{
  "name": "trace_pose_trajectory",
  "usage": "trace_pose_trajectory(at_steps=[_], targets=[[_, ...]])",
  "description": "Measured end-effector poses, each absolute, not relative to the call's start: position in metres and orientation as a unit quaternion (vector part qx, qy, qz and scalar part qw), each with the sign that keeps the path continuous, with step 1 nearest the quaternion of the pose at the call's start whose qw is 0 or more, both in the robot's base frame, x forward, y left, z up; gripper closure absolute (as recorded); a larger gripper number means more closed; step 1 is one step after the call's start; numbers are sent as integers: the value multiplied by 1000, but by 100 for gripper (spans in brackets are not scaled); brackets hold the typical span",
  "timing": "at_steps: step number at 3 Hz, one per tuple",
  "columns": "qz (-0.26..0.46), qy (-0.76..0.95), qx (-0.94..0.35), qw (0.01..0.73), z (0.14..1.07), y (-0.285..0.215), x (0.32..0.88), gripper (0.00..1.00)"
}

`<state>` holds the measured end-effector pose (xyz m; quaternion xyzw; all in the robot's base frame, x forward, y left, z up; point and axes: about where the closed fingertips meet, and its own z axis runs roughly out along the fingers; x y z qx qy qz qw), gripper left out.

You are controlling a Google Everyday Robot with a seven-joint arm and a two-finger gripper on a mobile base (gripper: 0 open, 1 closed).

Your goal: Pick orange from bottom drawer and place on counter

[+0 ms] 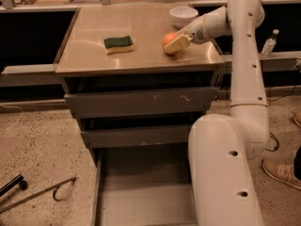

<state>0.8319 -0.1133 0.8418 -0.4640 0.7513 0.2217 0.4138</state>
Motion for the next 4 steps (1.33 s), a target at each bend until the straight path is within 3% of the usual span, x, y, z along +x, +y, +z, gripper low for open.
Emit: trace_pose_trajectory(at_steps=[1, 4], targets=[[222, 751, -464, 414, 842, -113, 832, 81], [222, 751, -464, 414, 842, -113, 832, 11]])
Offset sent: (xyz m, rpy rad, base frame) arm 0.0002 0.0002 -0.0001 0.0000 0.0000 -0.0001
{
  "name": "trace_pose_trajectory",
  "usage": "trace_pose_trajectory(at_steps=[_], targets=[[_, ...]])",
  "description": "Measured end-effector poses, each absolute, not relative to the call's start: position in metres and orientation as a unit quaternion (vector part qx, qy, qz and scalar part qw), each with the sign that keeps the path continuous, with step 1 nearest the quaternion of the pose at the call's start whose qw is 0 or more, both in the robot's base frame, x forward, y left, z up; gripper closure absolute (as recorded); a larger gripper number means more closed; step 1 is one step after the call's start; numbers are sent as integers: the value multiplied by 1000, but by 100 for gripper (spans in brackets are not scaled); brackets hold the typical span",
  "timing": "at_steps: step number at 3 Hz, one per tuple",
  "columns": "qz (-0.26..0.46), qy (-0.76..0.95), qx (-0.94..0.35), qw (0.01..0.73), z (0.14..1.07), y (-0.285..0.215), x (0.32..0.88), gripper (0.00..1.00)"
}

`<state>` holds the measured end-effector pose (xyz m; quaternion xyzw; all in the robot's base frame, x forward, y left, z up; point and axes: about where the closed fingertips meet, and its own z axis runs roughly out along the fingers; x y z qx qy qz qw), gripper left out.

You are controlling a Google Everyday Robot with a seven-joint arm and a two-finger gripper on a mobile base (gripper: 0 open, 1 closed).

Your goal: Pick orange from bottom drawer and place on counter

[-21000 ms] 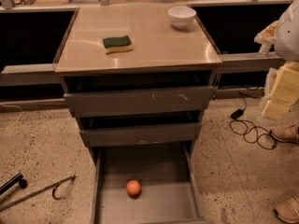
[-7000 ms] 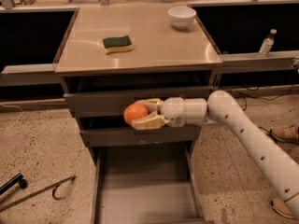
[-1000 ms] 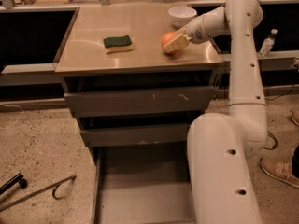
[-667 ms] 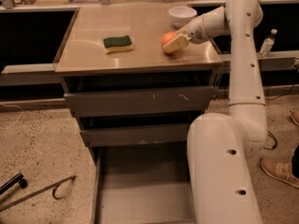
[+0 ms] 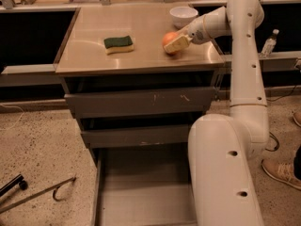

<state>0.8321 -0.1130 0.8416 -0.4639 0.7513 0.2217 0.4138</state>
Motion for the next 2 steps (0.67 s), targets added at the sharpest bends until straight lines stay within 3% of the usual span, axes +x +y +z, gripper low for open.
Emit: trace_pose_trajectory(at_steps=[1, 2], targets=[[222, 751, -464, 414, 842, -113, 832, 0], [222, 751, -464, 414, 842, -113, 832, 0]])
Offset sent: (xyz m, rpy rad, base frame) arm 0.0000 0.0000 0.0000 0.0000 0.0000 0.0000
